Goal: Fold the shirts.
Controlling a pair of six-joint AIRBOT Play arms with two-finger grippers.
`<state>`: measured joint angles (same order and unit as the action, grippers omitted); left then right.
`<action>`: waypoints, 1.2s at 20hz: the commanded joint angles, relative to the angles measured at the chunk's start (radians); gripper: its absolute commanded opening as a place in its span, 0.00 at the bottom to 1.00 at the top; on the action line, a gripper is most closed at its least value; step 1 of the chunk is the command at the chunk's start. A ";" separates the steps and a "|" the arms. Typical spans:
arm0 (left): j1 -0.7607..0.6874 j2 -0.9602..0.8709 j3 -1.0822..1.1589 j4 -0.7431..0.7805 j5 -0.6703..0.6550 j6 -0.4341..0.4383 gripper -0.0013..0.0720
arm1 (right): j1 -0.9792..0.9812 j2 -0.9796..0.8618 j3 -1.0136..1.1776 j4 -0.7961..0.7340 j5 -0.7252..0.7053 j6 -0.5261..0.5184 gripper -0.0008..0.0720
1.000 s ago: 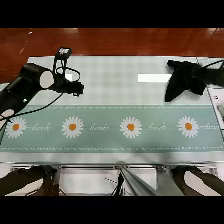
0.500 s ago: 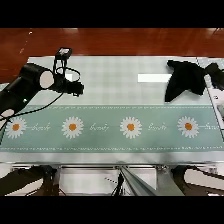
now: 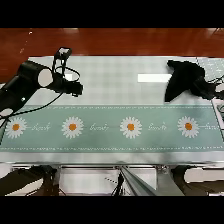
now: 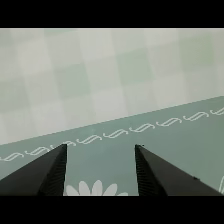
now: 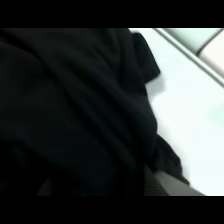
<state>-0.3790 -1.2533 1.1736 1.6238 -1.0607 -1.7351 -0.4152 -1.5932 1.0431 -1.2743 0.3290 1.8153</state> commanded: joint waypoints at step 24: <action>-0.008 0.282 0.792 -0.001 -0.271 0.020 0.70 | 0.565 0.933 0.311 0.095 0.202 -0.227 0.05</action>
<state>-0.3859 -1.0554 1.9030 1.6234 -1.3109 -1.7119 0.0784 -0.7662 1.3468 -1.2133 0.3775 1.5898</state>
